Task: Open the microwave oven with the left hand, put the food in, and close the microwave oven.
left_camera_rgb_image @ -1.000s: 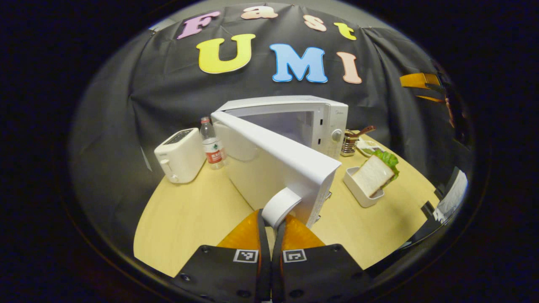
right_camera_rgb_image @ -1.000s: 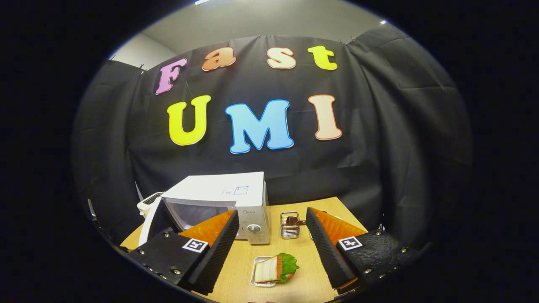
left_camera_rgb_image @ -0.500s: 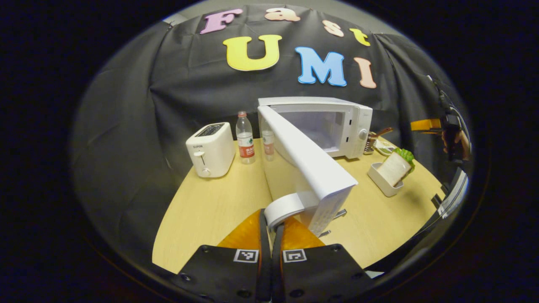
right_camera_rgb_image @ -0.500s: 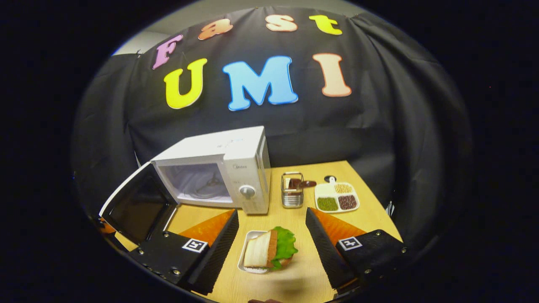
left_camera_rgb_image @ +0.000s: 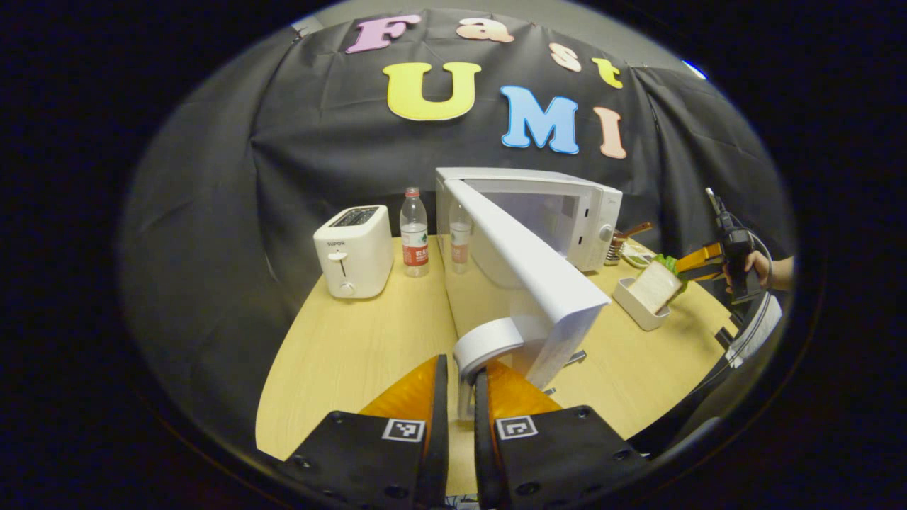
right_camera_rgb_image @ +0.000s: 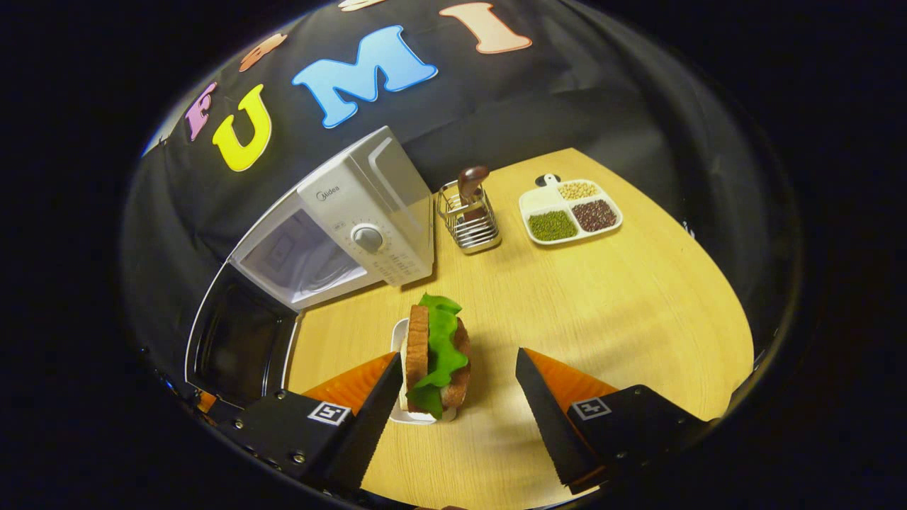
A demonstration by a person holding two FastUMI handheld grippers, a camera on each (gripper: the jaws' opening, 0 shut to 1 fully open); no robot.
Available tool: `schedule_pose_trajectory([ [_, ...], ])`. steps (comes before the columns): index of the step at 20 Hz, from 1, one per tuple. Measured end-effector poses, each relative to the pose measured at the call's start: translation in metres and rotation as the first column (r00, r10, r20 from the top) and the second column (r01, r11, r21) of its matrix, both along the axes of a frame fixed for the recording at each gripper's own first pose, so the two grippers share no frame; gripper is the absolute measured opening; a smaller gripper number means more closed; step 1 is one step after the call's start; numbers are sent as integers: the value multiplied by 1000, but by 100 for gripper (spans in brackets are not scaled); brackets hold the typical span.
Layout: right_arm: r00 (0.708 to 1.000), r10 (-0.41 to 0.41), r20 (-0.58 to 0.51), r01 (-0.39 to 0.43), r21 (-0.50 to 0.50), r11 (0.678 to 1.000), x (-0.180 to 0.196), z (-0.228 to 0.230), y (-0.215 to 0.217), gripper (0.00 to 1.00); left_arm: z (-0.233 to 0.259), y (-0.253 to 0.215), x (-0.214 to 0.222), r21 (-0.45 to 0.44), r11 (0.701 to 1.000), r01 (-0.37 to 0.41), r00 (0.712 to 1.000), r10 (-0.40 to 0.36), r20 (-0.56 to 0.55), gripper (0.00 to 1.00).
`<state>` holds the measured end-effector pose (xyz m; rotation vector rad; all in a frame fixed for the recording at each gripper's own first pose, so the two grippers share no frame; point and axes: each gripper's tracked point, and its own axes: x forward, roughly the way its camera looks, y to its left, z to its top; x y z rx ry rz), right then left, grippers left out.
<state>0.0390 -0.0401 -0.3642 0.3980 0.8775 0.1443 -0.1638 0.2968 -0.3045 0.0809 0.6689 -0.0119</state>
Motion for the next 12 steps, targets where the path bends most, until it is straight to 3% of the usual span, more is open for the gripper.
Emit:
schedule_pose_trajectory([
  [2, 1000, 12, -20, -11, 30, 999, -4, -4, 6, 97, 5, 16, -7, 33, 999, -41, 999, 41, 9, 30],
  [5, 998, 39, -42, -38, 22, 999, -9, -10, 12, 97, 31, 35, -20, 53, 988, -148, 988, 145, 58, 75],
  [7, 997, 47, -54, -46, 18, 999, -10, -12, 15, 96, 69, 32, -27, 103, 975, -198, 972, 181, 150, 96],
  [10, 996, 53, -78, -52, 16, 999, -12, -16, 20, 93, 147, 9, -21, 63, 956, -286, 910, 251, 330, 96],
  [12, 994, 34, -102, -32, 22, 999, -13, -18, 21, 74, 185, -18, -6, 22, 960, -278, 877, 244, 415, 94],
])
